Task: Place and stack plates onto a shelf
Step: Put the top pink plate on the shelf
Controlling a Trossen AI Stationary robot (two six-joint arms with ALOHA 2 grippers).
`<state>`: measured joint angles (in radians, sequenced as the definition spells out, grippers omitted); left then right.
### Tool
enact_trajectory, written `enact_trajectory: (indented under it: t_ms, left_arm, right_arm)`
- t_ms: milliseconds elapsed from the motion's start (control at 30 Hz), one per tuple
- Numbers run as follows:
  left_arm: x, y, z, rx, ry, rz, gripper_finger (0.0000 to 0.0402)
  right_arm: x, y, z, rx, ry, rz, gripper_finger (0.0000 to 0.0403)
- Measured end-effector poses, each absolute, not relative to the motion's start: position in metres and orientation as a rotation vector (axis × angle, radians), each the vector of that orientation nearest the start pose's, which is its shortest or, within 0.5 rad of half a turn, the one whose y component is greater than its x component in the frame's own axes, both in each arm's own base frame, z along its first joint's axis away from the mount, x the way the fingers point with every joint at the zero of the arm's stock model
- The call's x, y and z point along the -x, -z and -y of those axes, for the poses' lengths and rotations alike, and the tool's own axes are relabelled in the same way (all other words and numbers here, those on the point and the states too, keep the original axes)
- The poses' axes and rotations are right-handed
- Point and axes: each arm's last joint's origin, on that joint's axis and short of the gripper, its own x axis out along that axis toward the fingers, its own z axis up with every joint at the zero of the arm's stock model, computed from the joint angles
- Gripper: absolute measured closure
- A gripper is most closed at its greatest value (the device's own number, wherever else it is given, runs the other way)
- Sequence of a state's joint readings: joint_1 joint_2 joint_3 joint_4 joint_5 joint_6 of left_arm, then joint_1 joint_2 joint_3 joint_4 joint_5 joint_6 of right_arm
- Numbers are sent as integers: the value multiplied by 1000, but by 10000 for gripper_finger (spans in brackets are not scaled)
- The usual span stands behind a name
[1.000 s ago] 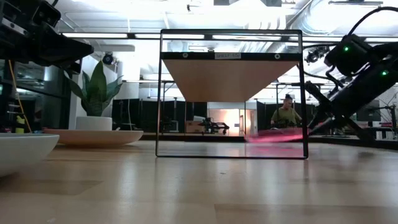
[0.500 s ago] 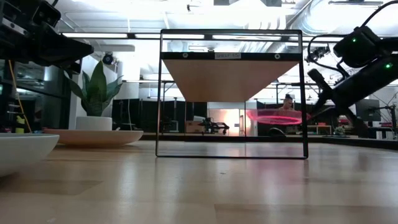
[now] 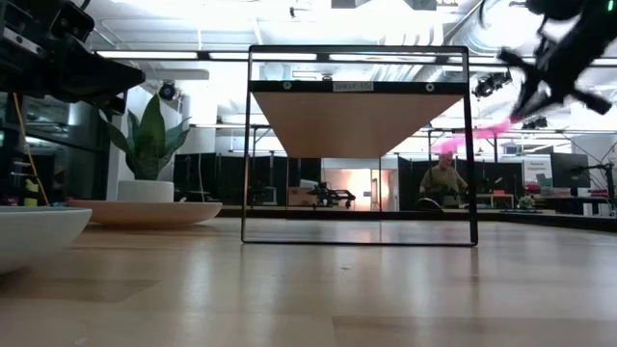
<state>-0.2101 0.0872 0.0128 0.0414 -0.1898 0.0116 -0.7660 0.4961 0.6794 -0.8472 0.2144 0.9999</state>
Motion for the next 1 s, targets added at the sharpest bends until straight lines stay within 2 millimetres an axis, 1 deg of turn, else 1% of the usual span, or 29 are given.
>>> enact_trajectory:
  t_ms: [100,167,267,333,433,567,667,767,867,1000]
  left_arm:
    - [-101,-165,16,-18,21,-32,401]
    - [-101,-165,16,-18,21,-32,401]
    - [-101,-165,16,-18,21,-32,401]
    - [-101,-165,16,-18,20,-32,401]
    - [-101,-165,16,-18,20,-32,401]
    - [-101,-165,16,-18,21,-32,401]
    - [-101,-165,16,-18,20,-32,401]
    - [-101,-165,16,-18,21,-33,401]
    - [-101,-165,16,-18,21,-32,401]
    - [-101,-165,16,-18,21,-32,401]
  right_arm:
    - [-59,-308,64,-1011,1112,-74,403]
    - [-58,-327,60,-982,1022,-42,403]
    - [-61,-343,56,-985,883,-29,403]
    - [-68,-346,55,-1002,791,-61,403]
    - [-86,-338,58,-1049,702,-135,403]
    - [-127,-317,59,-1074,591,-241,403]
    - [-162,-298,50,-1084,508,-311,403]
    - [-188,-285,36,-1092,456,-352,403]
    - [-204,-275,23,-1085,476,-391,403]
    - [-215,-265,14,-1108,553,-385,403]
